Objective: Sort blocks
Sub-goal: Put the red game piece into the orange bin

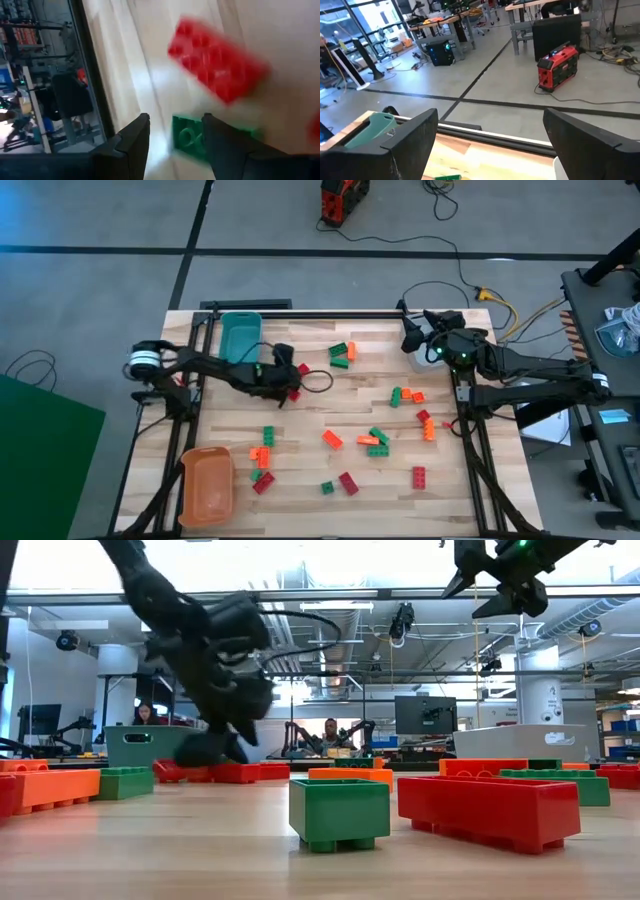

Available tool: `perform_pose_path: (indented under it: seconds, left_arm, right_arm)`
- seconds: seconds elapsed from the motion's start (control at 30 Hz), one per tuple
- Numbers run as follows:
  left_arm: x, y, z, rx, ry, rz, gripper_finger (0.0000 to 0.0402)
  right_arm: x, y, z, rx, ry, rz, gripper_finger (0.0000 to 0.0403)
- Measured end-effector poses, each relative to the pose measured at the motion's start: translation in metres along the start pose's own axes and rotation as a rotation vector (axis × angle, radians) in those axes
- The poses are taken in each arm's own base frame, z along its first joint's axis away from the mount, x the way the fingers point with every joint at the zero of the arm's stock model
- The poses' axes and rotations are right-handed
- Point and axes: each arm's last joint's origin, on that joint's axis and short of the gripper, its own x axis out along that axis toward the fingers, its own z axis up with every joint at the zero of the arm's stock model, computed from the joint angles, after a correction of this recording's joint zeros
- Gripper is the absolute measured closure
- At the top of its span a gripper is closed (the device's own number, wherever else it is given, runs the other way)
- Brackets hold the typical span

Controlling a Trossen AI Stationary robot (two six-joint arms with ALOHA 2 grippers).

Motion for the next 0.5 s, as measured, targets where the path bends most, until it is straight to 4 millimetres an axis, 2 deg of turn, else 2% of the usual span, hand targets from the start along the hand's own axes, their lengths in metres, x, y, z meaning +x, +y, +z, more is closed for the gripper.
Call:
perform_pose_path:
  seconds: [0.07,0.17,0.27,0.37,0.5]
  left_arm:
    - [0.008,-0.003,0.009,-0.087,0.035,-0.002,0.0243]
    - [0.005,0.0,0.021,-0.005,0.222,0.106,0.0243]
    - [-0.002,0.02,0.036,-0.099,0.188,0.153,0.0243]
    - [-0.026,0.05,0.043,-0.306,0.078,0.152,0.0243]
    - [-0.07,0.091,0.042,-0.495,-0.102,0.107,0.0243]
  right_arm:
    - [0.0,0.0,0.0,0.001,0.006,0.014,0.0048]
    - [0.0,0.001,0.001,0.007,0.004,0.024,0.0048]
    - [0.0,0.002,0.001,0.011,0.009,0.042,0.0048]
    - [0.0,0.002,0.001,0.012,0.008,0.044,0.0048]
    - [0.0,0.002,0.001,0.016,0.008,0.051,0.0048]
